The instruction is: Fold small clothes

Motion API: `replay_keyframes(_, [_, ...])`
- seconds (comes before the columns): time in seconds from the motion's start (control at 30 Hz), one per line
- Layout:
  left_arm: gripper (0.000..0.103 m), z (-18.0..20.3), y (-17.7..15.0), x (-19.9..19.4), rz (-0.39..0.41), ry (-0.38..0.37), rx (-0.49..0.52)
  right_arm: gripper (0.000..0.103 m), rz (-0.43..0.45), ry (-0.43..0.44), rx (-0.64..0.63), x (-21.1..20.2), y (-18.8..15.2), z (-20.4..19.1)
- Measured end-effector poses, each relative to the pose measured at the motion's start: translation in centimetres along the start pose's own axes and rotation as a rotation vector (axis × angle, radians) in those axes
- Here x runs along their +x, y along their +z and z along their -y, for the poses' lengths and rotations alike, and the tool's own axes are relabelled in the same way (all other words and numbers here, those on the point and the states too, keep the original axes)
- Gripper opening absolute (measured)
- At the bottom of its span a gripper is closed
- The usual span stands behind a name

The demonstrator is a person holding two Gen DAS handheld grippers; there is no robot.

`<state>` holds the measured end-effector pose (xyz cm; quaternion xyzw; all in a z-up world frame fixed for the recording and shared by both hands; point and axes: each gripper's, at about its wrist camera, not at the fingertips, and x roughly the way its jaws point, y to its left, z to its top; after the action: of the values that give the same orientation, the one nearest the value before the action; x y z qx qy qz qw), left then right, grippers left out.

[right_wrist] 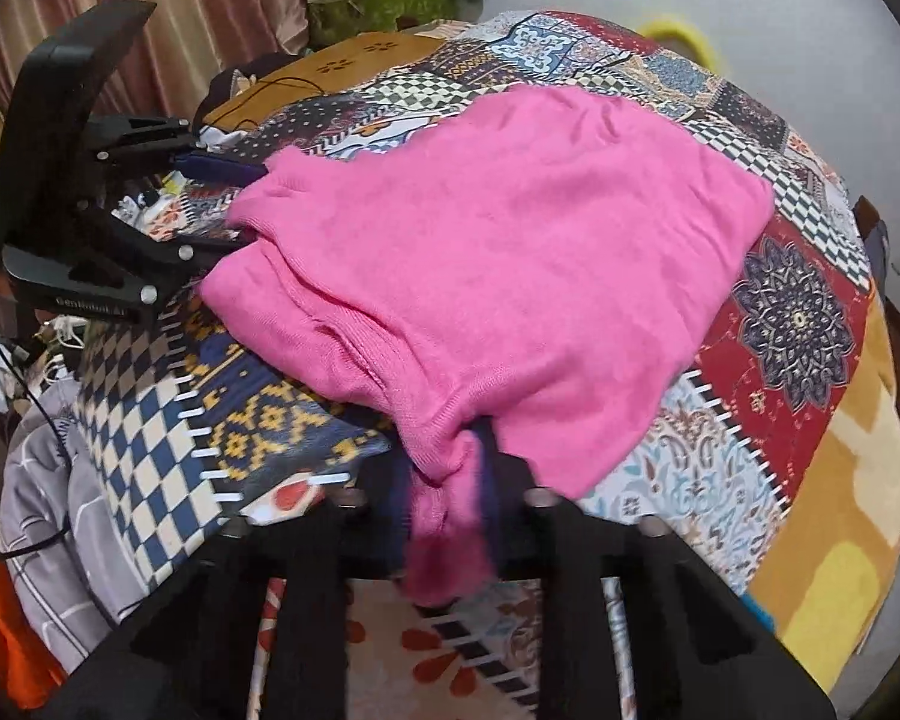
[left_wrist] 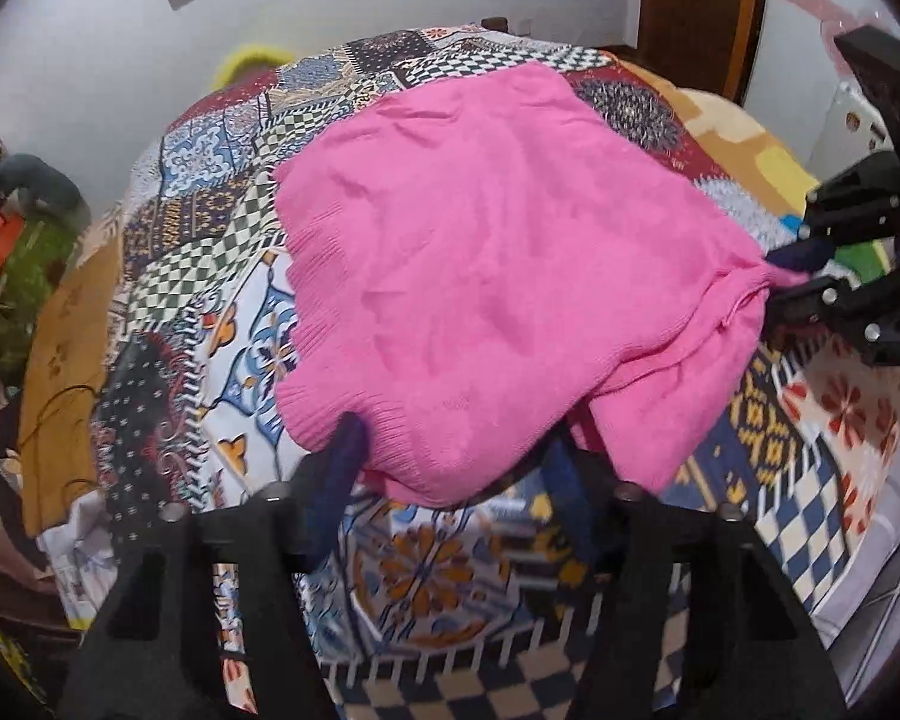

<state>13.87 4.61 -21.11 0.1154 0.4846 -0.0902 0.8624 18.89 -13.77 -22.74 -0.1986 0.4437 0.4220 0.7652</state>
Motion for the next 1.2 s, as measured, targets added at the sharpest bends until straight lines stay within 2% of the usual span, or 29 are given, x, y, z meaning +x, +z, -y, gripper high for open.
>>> replay_keyframes(0.07, [0.023, 0.2, 0.5, 0.3, -0.002, -0.002, 0.000, 0.012, 0.005, 0.016, 0.013, -0.3, 0.1, 0.3])
replay_keyframes(0.17, [0.015, 0.0, 1.1, 0.6, -0.009, -0.019, -0.008, 0.011, 0.034, 0.043, 0.039, -1.1, 0.7, 1.1])
replay_keyframes(0.37, [0.013, -2.4, 4.5, -0.4, 0.023, -0.090, -0.086, 0.010, 0.118, 0.049, 0.078, -3.7, 3.4, 3.5])
replay_keyframes(0.53, [0.013, -5.5, 9.0, -0.9, 0.061, -0.160, -0.174, 0.010, 0.172, 0.023, 0.105, -4.9, 6.6, 6.4])
replay_keyframes(0.67, [0.013, -8.2, 12.9, 0.6, 0.062, -0.195, -0.226, 0.010, 0.195, 0.010, 0.126, -4.7, 9.9, 9.2])
replay_keyframes(0.83, [0.012, -11.0, 16.8, 4.6, 0.033, -0.175, -0.248, 0.010, 0.183, -0.017, 0.142, -2.3, 13.7, 12.5])
replay_keyframes(1.0, [0.013, -13.7, 19.3, 9.8, -0.031, -0.150, -0.263, 0.011, 0.125, -0.022, 0.165, 1.6, 16.5, 16.0])
replay_keyframes(1.1, [0.018, -15.0, 19.8, 11.5, -0.032, -0.106, -0.288, 0.015, 0.122, -0.097, 0.169, 3.3, 17.4, 17.4])
replay_keyframes(1.2, [0.032, -15.9, 19.8, 11.7, -0.001, -0.059, -0.311, 0.020, 0.140, -0.127, 0.199, 3.3, 17.3, 18.4])
